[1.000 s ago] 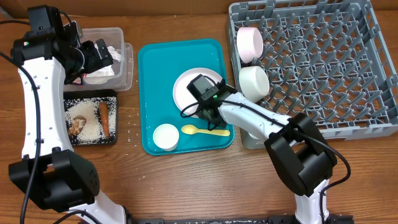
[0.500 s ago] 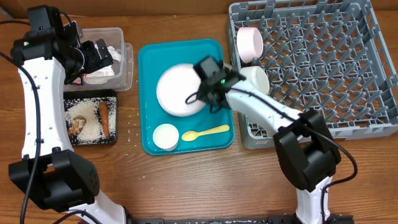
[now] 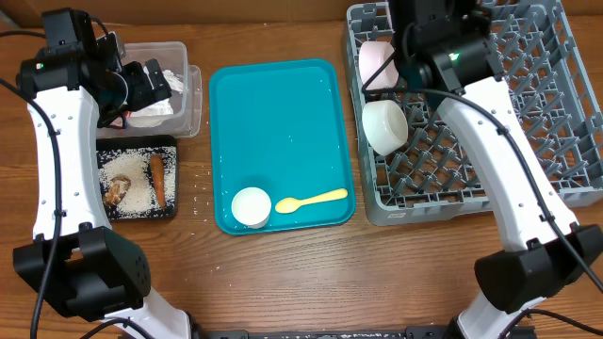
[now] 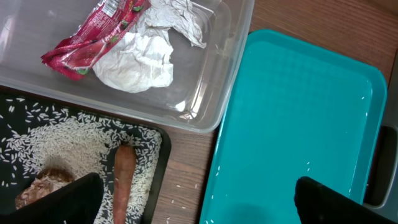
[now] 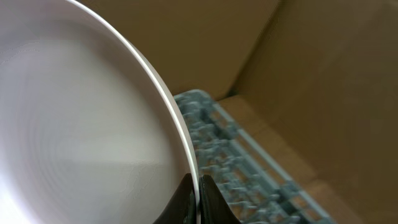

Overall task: Sort waste into correct bins and load items into the dishwasher
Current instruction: 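Lift the white plate and stand it upright in the dish rack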

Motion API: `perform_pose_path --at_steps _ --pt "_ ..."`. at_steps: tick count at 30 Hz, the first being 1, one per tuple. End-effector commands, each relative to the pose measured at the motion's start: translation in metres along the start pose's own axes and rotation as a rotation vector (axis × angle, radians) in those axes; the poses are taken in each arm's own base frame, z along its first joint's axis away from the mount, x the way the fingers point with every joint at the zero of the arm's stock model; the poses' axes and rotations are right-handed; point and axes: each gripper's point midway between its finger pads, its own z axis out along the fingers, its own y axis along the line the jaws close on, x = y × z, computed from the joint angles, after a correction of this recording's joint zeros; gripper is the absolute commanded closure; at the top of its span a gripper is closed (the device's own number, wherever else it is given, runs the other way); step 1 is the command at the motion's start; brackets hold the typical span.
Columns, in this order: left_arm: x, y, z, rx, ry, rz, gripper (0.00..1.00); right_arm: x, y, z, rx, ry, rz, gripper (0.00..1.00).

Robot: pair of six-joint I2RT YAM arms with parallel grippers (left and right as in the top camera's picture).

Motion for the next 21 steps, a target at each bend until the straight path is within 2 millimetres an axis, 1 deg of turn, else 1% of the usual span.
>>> perform_pose_path --at_steps 1,2,3,4,6,7,8,10,14,18,21 --pt "0.005 -0.002 0.008 0.008 0.022 -0.015 0.00 0.007 -0.025 0.023 0.180 -0.018 -0.070 0.96" --pt "0.005 -0.002 0.008 0.008 0.022 -0.015 0.00 0.009 -0.025 0.028 0.186 -0.016 -0.078 0.96" --pt "0.005 -0.002 0.008 0.008 0.022 -0.015 0.00 0.016 -0.025 0.040 0.200 -0.013 -0.098 0.96" --pt "0.005 -0.002 0.008 0.008 0.022 -0.015 0.00 0.021 -0.023 0.047 0.197 -0.007 -0.122 0.96" --pt "0.005 -0.002 0.008 0.008 0.022 -0.015 0.00 0.030 -0.020 0.058 0.192 0.001 -0.147 0.96" --pt "0.005 -0.002 0.008 0.008 0.022 -0.015 0.00 0.037 -0.016 0.062 0.181 0.007 -0.165 0.96" --pt "0.005 -0.002 0.008 0.008 0.022 -0.015 0.00 0.049 -0.012 0.066 0.183 0.018 -0.199 0.96" --pt "0.005 -0.002 0.008 0.008 0.022 -0.015 0.00 0.059 -0.010 0.069 0.179 0.029 -0.216 0.96" --pt "0.005 -0.002 0.008 0.008 0.022 -0.015 0.00 0.091 0.005 0.077 0.105 0.087 -0.272 0.96" --pt "0.005 -0.002 0.008 0.008 0.022 -0.015 0.00 0.118 0.015 0.080 0.058 0.130 -0.312 0.96" --pt "0.005 -0.002 0.008 0.008 0.022 -0.015 0.00 0.127 0.017 0.082 0.049 0.142 -0.325 0.96"
